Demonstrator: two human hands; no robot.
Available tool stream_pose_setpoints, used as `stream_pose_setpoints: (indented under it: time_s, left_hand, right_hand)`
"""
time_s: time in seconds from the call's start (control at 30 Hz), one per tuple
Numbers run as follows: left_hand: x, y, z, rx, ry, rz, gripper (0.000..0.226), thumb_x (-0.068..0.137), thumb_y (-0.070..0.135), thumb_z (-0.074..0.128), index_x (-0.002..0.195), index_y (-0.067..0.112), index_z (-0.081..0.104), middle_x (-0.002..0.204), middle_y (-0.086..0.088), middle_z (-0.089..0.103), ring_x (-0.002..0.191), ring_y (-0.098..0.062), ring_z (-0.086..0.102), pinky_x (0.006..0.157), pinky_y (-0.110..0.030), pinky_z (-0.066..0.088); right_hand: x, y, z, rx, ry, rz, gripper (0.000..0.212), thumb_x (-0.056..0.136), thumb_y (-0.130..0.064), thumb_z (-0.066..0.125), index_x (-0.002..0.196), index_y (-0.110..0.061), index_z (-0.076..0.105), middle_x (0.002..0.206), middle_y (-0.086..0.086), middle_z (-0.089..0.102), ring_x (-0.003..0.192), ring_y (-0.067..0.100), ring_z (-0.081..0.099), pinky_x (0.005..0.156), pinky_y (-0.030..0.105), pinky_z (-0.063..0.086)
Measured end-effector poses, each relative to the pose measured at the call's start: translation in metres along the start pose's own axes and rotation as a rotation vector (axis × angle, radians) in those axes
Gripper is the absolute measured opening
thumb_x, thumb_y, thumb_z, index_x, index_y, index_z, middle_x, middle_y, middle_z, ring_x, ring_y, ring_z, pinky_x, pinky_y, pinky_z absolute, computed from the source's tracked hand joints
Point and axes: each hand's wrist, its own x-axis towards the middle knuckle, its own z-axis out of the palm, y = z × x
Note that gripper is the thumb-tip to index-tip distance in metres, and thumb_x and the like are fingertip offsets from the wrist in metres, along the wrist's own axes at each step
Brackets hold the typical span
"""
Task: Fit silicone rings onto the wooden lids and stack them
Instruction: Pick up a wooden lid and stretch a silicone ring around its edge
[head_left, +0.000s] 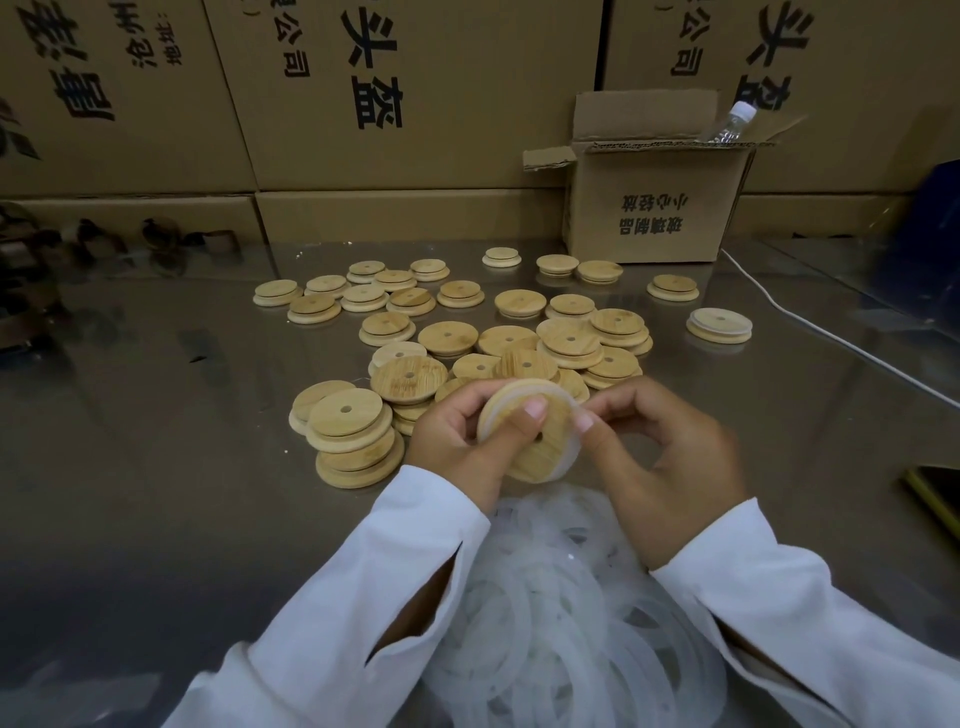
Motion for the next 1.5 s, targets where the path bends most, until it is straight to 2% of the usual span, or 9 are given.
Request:
stream_pose_setpoints:
  time_s: [0.07,0.2,0.4,0.53,0.8,1.0,1.1,1.33,1.5]
  left_hand:
    - [-0.001,0.001,0.0,0.027,-0.032,0.0,0.021,0.064,0.023,0.069,0.084,0.016,0.069,0.075,0.003,0.072,0.072,-0.009,0.067,0.065,-0.022,0.052]
    - [-0.001,0.002,-0.002,0.078,-0.07,0.018,0.011,0.076,0.008,0.071,0.086,0.014,0.068,0.068,0.006,0.071,0.066,-0.004,0.065,0.06,-0.016,0.05]
    - [0.002,0.005,-0.003,0.057,-0.079,0.029,0.021,0.065,0.02,0.066,0.086,0.015,0.068,0.069,0.003,0.071,0.067,-0.007,0.065,0.061,-0.017,0.051]
    - [0.005,0.004,-0.005,0.008,-0.065,0.007,0.023,0.065,0.02,0.065,0.087,0.015,0.068,0.074,-0.001,0.071,0.073,-0.014,0.066,0.067,-0.024,0.052]
    - [0.001,0.0,-0.003,0.02,-0.058,0.03,0.021,0.064,0.021,0.067,0.085,0.015,0.067,0.07,0.002,0.071,0.068,-0.009,0.065,0.061,-0.02,0.051]
    - [0.004,-0.001,-0.005,-0.03,0.014,0.005,0.01,0.062,0.023,0.068,0.071,0.025,0.073,0.07,0.004,0.071,0.068,-0.008,0.065,0.066,-0.024,0.053]
    - [0.004,-0.001,-0.005,-0.048,0.004,0.001,0.011,0.063,0.024,0.067,0.072,0.026,0.073,0.071,0.004,0.071,0.069,-0.008,0.065,0.067,-0.025,0.053]
    - [0.005,-0.001,-0.005,-0.068,0.037,0.018,0.013,0.063,0.023,0.068,0.076,0.021,0.067,0.071,0.002,0.071,0.069,-0.011,0.066,0.067,-0.028,0.053]
    - [0.004,-0.001,-0.004,-0.038,0.033,0.063,0.027,0.054,0.03,0.077,0.077,0.022,0.065,0.072,0.001,0.071,0.071,-0.014,0.066,0.065,-0.029,0.054]
  right_hand:
    - [0.001,0.001,-0.002,-0.023,-0.002,0.017,0.013,0.08,-0.019,0.064,0.071,-0.027,0.06,0.072,-0.017,0.064,0.075,-0.001,0.059,0.066,0.008,0.043]
    - [0.005,0.004,-0.004,-0.058,-0.049,0.04,0.013,0.081,-0.016,0.064,0.072,-0.025,0.06,0.073,-0.016,0.064,0.076,0.0,0.058,0.067,0.012,0.044]
    - [0.014,0.003,-0.011,-0.076,-0.09,0.088,0.017,0.082,-0.015,0.064,0.07,-0.027,0.059,0.071,-0.013,0.063,0.074,0.003,0.058,0.067,0.016,0.044]
    - [0.016,0.001,-0.013,-0.071,-0.111,0.076,0.017,0.081,-0.015,0.064,0.07,-0.027,0.06,0.07,-0.014,0.062,0.074,0.002,0.057,0.063,0.007,0.041]
    - [0.018,0.003,-0.014,0.176,-0.182,0.143,0.017,0.079,-0.009,0.066,0.071,-0.023,0.065,0.071,-0.005,0.066,0.069,0.012,0.063,0.069,0.021,0.053]
    - [0.014,0.001,-0.008,0.281,-0.184,0.178,0.015,0.077,-0.006,0.067,0.075,-0.021,0.065,0.073,-0.006,0.066,0.065,0.002,0.06,0.065,0.012,0.05]
    - [0.014,0.001,-0.01,0.328,-0.19,0.227,0.015,0.078,-0.004,0.065,0.078,-0.019,0.066,0.072,-0.001,0.067,0.064,0.007,0.062,0.067,0.015,0.051]
    - [0.004,-0.003,-0.004,0.208,-0.152,0.189,0.025,0.079,-0.011,0.066,0.086,-0.035,0.066,0.083,-0.009,0.07,0.079,0.007,0.066,0.076,0.022,0.053]
    - [-0.001,-0.006,0.0,0.219,-0.099,0.228,0.026,0.079,-0.012,0.067,0.085,-0.038,0.066,0.081,-0.013,0.07,0.074,0.005,0.067,0.072,0.017,0.054]
